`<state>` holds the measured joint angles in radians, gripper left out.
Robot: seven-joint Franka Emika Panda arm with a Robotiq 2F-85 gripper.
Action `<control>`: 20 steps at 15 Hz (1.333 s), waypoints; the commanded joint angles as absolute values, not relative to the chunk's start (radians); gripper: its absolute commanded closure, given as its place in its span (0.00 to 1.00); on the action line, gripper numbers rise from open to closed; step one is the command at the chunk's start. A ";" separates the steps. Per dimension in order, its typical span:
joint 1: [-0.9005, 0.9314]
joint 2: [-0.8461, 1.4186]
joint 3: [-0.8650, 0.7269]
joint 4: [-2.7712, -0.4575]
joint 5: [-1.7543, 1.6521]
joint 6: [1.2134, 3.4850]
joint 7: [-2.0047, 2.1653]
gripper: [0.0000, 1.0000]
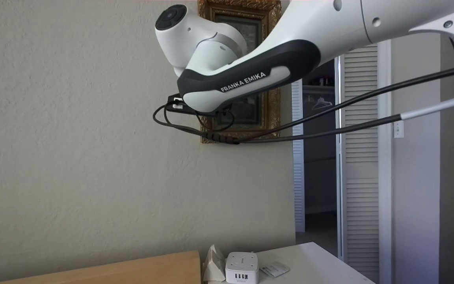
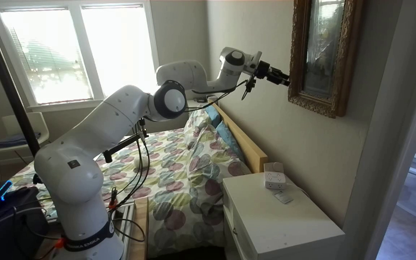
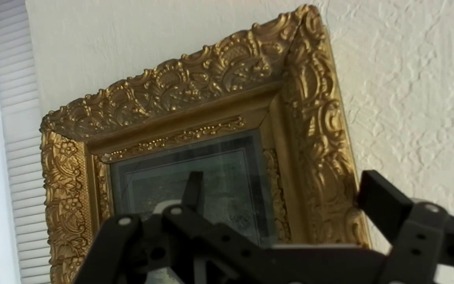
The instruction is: Align the picture frame on the wall
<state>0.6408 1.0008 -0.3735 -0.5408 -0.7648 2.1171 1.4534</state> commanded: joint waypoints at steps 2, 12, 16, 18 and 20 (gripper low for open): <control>0.637 0.998 -0.357 -0.517 -0.751 2.129 1.393 0.00; 0.653 0.940 -0.290 -0.539 -0.727 2.071 1.155 0.00; 0.659 0.844 -0.219 -0.566 -0.697 2.016 0.960 0.00; 0.668 0.799 -0.202 -0.565 -0.696 1.951 0.890 0.00; 0.678 0.757 -0.197 -0.560 -0.708 1.913 0.846 0.00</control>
<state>0.6628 0.8347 -0.2195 -0.5327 -0.7280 1.9786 0.9317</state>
